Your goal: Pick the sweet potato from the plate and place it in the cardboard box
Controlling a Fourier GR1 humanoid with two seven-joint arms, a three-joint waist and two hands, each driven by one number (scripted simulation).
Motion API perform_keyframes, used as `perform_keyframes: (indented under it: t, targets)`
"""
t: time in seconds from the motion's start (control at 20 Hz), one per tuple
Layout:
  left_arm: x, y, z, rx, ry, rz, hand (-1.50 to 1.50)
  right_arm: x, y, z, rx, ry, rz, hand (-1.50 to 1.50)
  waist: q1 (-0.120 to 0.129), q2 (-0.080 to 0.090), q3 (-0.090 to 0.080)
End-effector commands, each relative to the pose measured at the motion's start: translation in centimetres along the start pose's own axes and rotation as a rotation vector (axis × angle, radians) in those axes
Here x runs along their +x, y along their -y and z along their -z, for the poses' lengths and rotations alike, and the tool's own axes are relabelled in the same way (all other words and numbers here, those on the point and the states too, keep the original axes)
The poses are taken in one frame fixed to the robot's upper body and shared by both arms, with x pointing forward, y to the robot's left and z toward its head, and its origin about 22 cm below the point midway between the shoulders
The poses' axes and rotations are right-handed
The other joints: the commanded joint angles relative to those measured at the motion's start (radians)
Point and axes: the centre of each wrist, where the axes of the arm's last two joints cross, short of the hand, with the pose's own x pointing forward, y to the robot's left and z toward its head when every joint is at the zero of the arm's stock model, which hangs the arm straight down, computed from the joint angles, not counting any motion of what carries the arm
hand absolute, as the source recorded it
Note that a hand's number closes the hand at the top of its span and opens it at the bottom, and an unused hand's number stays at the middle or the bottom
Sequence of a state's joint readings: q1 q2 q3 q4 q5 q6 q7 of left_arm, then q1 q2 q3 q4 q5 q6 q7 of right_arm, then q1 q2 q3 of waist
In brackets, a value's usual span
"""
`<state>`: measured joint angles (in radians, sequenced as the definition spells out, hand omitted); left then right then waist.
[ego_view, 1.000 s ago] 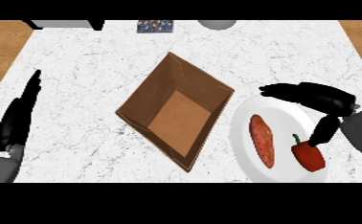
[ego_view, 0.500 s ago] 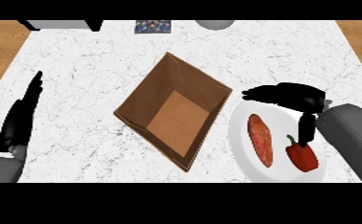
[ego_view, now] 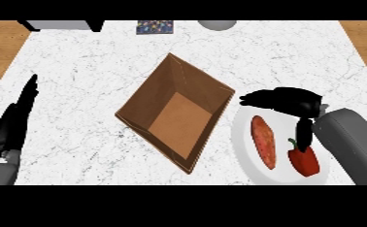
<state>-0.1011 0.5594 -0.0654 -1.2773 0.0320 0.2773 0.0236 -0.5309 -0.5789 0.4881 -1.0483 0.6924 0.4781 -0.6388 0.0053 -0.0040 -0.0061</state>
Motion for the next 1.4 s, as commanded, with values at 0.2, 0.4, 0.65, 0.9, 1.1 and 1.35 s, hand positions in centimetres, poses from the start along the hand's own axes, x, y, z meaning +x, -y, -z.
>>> perform_keyframes:
  t: [0.2,0.4,0.65,0.9,1.1,1.35]
  targets:
    - [1.6,0.8,0.5,0.012,0.005,-0.002,0.00,0.5,-2.8,-1.3,0.043,0.125,0.073,-1.50,-0.007,0.003,0.006]
    - [0.6,-1.2,0.0,-0.001,-0.010,-0.006,0.00,2.2,-2.1,-1.1,0.041,0.155,0.064,-1.50,-0.004,0.002,0.006]
    - [-0.4,-0.8,-0.2,-0.006,-0.009,0.003,0.00,3.5,-2.7,-2.5,0.123,0.067,-0.005,-1.50,-0.009,0.002,0.006]
    - [1.1,2.1,-0.1,-0.006,0.002,-0.005,0.00,4.5,-2.4,-0.2,0.116,-0.018,-0.008,-1.50,-0.006,0.003,0.006]
    - [0.3,-0.3,0.4,0.018,0.002,-0.010,0.00,5.0,-3.9,1.3,0.100,-0.018,-0.012,-1.50,-0.005,0.004,0.006]
    - [-0.2,-0.5,1.0,0.006,-0.017,0.002,0.00,2.4,-5.5,0.7,-0.105,0.014,-0.096,1.50,-0.007,0.005,0.006]
